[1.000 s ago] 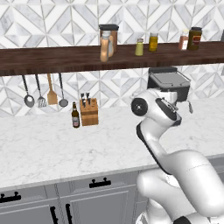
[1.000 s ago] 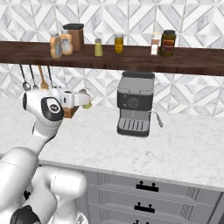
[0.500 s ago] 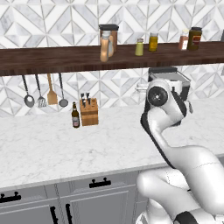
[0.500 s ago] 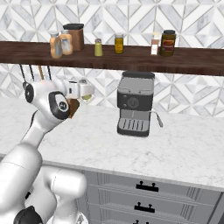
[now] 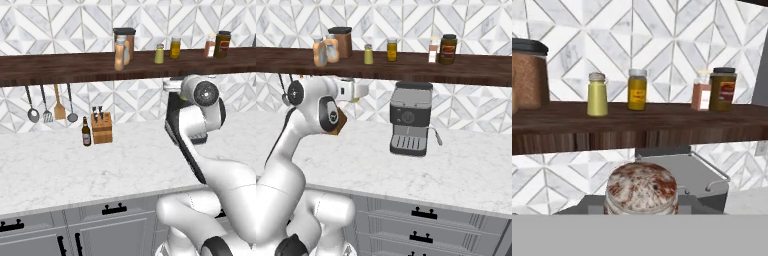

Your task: Put the shaker and condiment bottle from the counter next to their counterparts in the cabinet.

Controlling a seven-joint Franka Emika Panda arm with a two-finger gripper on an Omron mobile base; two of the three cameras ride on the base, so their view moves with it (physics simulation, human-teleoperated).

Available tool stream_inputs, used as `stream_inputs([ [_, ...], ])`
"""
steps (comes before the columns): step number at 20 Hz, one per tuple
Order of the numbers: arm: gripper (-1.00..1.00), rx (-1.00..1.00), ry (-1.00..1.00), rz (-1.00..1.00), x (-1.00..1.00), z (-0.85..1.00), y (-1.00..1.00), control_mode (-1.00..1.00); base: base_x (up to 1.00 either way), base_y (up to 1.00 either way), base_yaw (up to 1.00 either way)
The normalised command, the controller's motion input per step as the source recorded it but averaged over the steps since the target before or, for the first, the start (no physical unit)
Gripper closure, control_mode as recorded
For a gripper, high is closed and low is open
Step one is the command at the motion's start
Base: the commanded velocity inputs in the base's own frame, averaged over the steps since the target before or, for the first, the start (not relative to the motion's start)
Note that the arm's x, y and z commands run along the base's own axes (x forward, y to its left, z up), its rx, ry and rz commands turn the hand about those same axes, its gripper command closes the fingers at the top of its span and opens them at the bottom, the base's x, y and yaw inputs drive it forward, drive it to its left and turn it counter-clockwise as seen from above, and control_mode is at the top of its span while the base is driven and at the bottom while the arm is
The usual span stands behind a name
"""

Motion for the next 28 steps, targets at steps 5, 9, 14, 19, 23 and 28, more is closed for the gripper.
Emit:
stream_inputs([
  [5,1.0,0.09,0.0,0.1,-0.27,0.49,-0.09,-1.0,0.0,0.0,0.0],
  [9,1.0,0.06,0.0,0.08,-0.07,0.41,-0.01,-1.0,0.0,0.0,0.0],
  [14,1.0,0.01,0.0,0.05,0.0,0.16,0.0,-1.0,0.0,0.0,0.0],
  [19,1.0,0.0,0.0,0.08,0.09,0.0,-0.01,-1.0,0.0,0.0,0.0],
  [23,1.0,0.03,0.01,0.1,0.07,0.2,-0.08,-1.0,0.0,0.0,0.0],
  [28,1.0,0.04,0.01,0.1,0.0,0.4,-0.03,-1.0,0.0,0.0,0.0],
])
